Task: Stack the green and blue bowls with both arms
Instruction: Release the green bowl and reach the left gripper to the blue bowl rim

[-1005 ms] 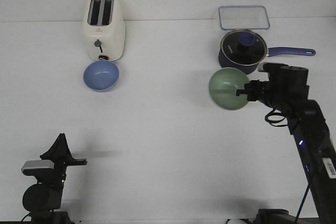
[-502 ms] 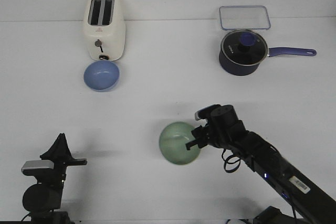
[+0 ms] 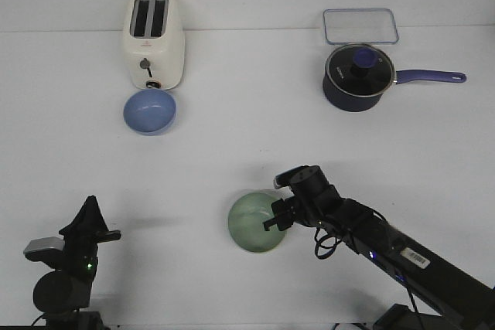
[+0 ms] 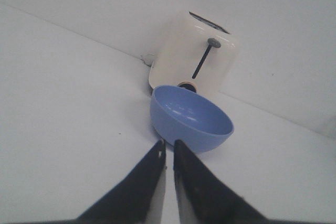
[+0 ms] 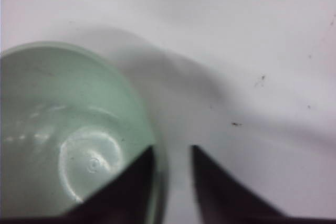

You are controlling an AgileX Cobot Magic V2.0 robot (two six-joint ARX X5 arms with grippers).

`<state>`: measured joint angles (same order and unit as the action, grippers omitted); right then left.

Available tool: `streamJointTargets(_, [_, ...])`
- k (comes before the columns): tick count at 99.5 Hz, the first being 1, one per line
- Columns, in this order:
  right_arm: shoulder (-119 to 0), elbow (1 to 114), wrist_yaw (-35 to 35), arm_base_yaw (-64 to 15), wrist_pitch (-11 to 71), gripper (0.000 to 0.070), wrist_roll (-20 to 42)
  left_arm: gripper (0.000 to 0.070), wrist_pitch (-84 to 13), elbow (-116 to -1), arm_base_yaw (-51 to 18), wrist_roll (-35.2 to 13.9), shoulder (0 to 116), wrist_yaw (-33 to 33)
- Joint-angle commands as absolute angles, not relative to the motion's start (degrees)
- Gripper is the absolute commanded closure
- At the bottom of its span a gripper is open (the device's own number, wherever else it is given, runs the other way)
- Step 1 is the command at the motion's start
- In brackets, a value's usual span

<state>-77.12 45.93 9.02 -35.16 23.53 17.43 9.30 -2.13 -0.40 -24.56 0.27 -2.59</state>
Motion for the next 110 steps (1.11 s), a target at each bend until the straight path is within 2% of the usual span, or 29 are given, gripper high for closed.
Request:
streamJointTargets(1, [-76.1, 46.6, 9.1, -35.0, 23.0, 0.0363, 17.8, 0.0688, 10.2, -3.6, -0.4, -29.9, 0.2, -2.2])
streamJointTargets(19, [-68.1, 46.6, 9.1, -33.3, 23.0, 0.0363, 17.7, 0.0688, 6.6, -9.2, -0.4, -30.4, 2.8, -2.1])
streamJointTargets(34, [-60.8, 46.6, 9.0, -31.6, 22.9, 0.0364, 16.4, 0.0688, 5.6, -15.8, -0.4, -29.1, 12.6, -1.1])
streamJointTargets(45, [-56.9, 46.6, 9.0, -30.6, 23.1, 0.0364, 16.4, 0.0688, 4.1, -22.5, -0.4, -29.0, 25.0, 0.1])
streamJointTargets(46, [-55.3, 46.6, 9.0, -30.0, 23.2, 0.0364, 16.4, 0.0688, 1.6, -27.7, -0.4, -26.8, 34.1, 1.4])
streamJointTargets(57, [-53.9, 46.6, 9.0, -29.6, 23.9, 0.0365, 16.3, 0.0688, -2.1, -36.7, -0.4, -21.6, 48.9, 3.6])
streamJointTargets(68, [-53.7, 46.6, 9.0, -29.5, 25.2, 0.0365, 15.7, 0.0677, -4.7, -46.1, -0.4, -19.2, 62.8, 4.3])
streamJointTargets(73, [-53.7, 46.6, 8.9, -29.5, 25.8, 0.0365, 15.2, 0.0603, -5.3, -50.0, -0.4, -18.8, 68.3, 4.3])
streamJointTargets(83, [-53.7, 46.6, 9.0, -29.6, 26.2, 0.0365, 15.1, 0.0295, -5.9, -57.0, -0.4, -18.6, 77.7, 4.3])
streamJointTargets(88, [-53.7, 46.6, 9.0, -29.5, 26.2, 0.0365, 15.0, 0.0204, -6.2, -60.1, -0.4, -18.3, 81.9, 4.3])
streamJointTargets(90, [-53.7, 46.6, 9.0, -29.5, 26.2, 0.0365, 15.0, 0.0188, -6.4, -61.3, -0.4, -18.2, 83.4, 4.3])
streamJointTargets(110, [-53.7, 46.6, 8.7, -29.5, 26.2, 0.0365, 14.1, 0.0190, -9.7, -71.8, -0.2, -17.3, 97.2, 4.3])
